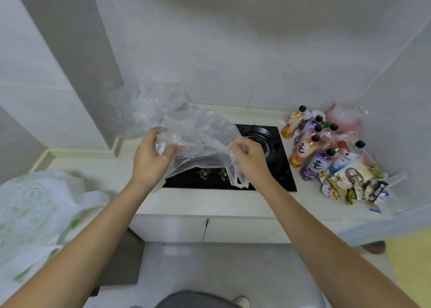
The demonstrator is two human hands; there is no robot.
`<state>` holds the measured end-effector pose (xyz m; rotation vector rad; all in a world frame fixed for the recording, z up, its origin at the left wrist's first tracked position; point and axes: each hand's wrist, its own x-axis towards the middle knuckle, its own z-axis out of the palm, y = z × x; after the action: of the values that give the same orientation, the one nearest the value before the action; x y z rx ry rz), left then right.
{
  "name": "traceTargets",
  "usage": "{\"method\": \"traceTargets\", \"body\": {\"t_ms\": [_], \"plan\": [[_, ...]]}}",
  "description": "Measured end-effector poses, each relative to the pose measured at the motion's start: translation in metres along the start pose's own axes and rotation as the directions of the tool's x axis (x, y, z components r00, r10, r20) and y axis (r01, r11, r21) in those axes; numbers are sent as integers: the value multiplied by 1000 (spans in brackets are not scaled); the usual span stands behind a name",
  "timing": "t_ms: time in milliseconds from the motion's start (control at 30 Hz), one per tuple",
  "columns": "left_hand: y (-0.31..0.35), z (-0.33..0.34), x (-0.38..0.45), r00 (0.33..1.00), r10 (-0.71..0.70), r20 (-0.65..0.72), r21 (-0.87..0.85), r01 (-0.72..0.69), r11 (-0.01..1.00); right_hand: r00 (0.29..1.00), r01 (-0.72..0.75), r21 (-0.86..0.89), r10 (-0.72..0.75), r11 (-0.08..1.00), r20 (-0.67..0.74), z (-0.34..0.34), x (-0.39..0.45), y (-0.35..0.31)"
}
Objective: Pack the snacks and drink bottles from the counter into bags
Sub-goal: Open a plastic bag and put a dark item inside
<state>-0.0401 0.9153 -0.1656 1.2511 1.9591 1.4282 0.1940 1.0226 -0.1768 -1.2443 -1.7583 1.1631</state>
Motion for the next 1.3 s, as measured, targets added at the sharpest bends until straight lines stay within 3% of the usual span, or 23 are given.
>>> {"method": "traceTargets", "body": {"t_ms": [333,567,900,967,1033,1167,1300], "plan": [[45,140,-23,994,55,98,110,-66,992,1000,0,-37,0,999,-13,-146,0,71],[42,192,0,985,94,146,165,-118,979,999,16,-40,-18,999,-33,-183,19,97],[29,261,74,980,85,181,45,-94,995,993,16,-104,-28,994,-114,-199,94,130],[21,274,90,984,12,176,-12,-10,1000,990,0,-93,-14,996,-141,-195,115,137],[8,285,100,968,-146,203,-57,160,985,986,-99,-36,93,994,-136,-189,125,144],[-24,299,110,833,-454,315,-37,489,872,900,-431,38,433,901,-57,-169,137,168],[-34,301,105,749,-494,441,-109,591,799,863,-505,67,504,861,25,-166,137,187]]}}
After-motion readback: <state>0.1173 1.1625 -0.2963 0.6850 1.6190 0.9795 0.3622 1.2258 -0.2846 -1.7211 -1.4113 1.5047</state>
